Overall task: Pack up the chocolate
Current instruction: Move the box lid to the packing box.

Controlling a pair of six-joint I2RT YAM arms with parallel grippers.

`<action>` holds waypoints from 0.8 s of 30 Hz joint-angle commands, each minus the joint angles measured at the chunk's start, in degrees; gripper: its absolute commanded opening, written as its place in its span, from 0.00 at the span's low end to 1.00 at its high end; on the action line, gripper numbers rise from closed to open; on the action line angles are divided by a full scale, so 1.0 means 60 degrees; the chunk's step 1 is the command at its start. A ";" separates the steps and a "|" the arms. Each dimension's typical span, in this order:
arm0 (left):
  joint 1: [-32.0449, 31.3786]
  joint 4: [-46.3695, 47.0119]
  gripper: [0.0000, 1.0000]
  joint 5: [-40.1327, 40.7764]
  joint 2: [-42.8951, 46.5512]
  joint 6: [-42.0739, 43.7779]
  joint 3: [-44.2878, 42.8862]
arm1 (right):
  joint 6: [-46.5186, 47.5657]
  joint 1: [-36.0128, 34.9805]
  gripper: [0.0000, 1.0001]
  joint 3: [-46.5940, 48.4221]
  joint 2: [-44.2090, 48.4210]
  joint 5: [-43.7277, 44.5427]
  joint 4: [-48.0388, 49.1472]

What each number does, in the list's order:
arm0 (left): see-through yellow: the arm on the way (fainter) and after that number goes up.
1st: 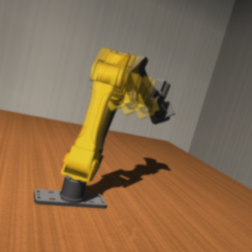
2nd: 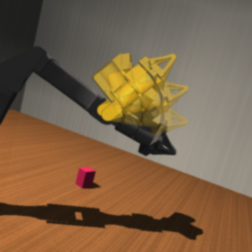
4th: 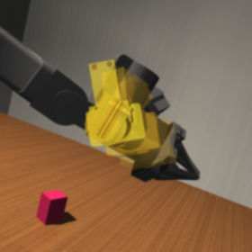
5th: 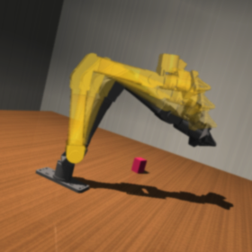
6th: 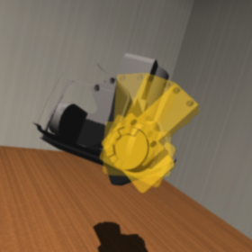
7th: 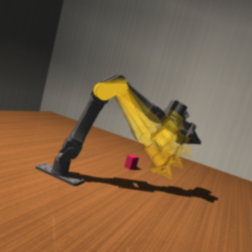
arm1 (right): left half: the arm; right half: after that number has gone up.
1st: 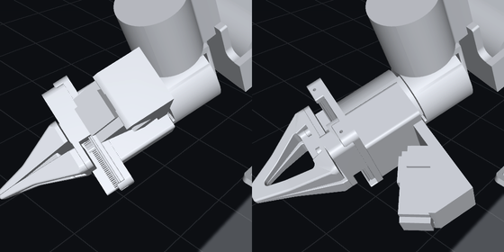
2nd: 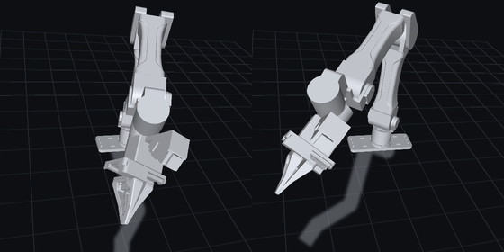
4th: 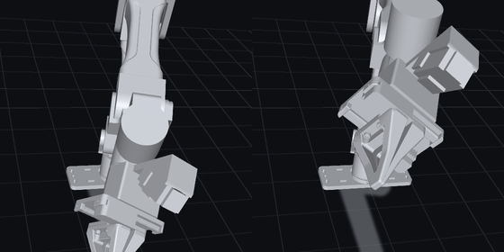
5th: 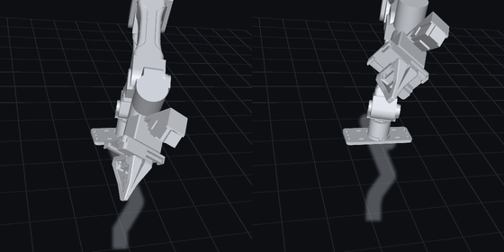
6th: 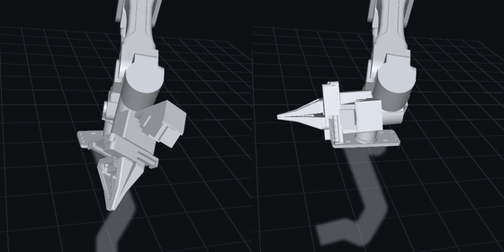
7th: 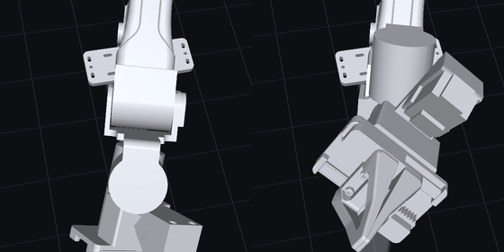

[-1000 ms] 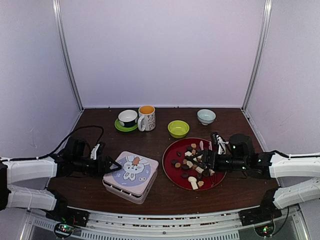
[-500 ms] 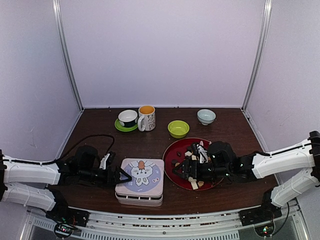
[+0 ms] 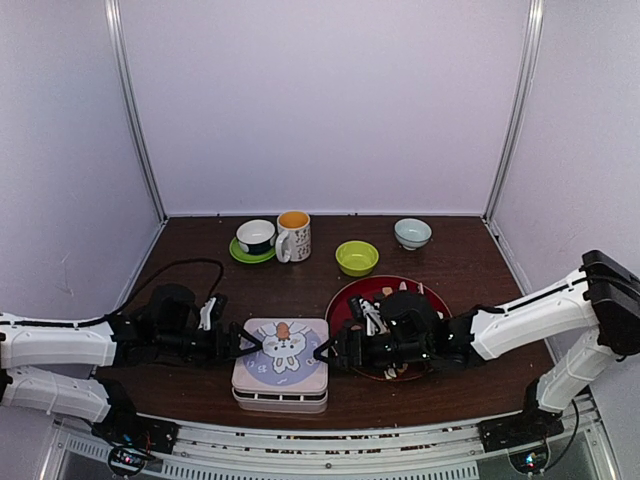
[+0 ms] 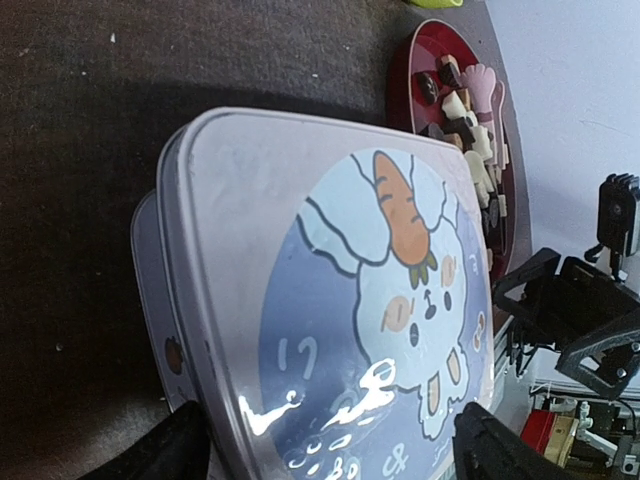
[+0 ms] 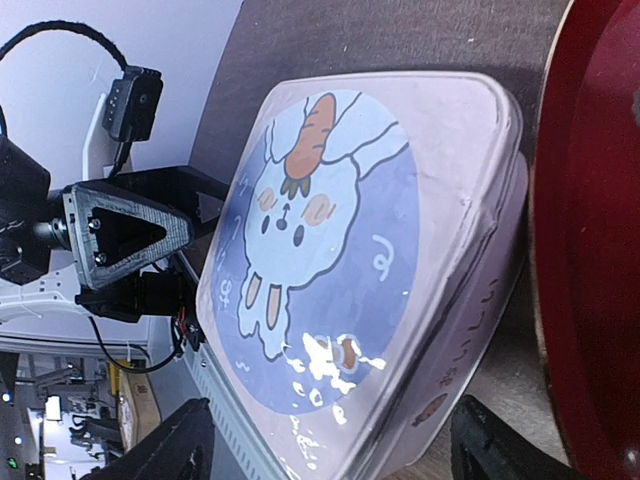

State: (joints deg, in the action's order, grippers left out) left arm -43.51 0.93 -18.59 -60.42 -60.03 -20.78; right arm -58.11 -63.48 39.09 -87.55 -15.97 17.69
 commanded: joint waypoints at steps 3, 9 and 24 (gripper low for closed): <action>-0.0029 0.0167 0.82 0.0028 0.0071 -0.0084 -0.0229 | -0.0780 -0.0142 0.80 0.0368 -0.1002 -0.0572 0.1334; -0.0029 0.0258 0.75 -0.0066 0.0052 -0.0117 -0.0243 | -0.1153 -0.0166 0.72 0.0363 -0.1231 -0.0893 0.2357; -0.0029 -0.0270 0.73 -0.0261 0.0446 0.0012 -0.0845 | 0.0121 -0.0332 0.73 0.1028 -0.0589 -0.0800 0.0943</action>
State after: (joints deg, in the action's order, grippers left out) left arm -43.40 -4.21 -17.76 -58.61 -60.45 -23.31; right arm -58.85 -64.71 43.22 -92.14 -19.40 20.73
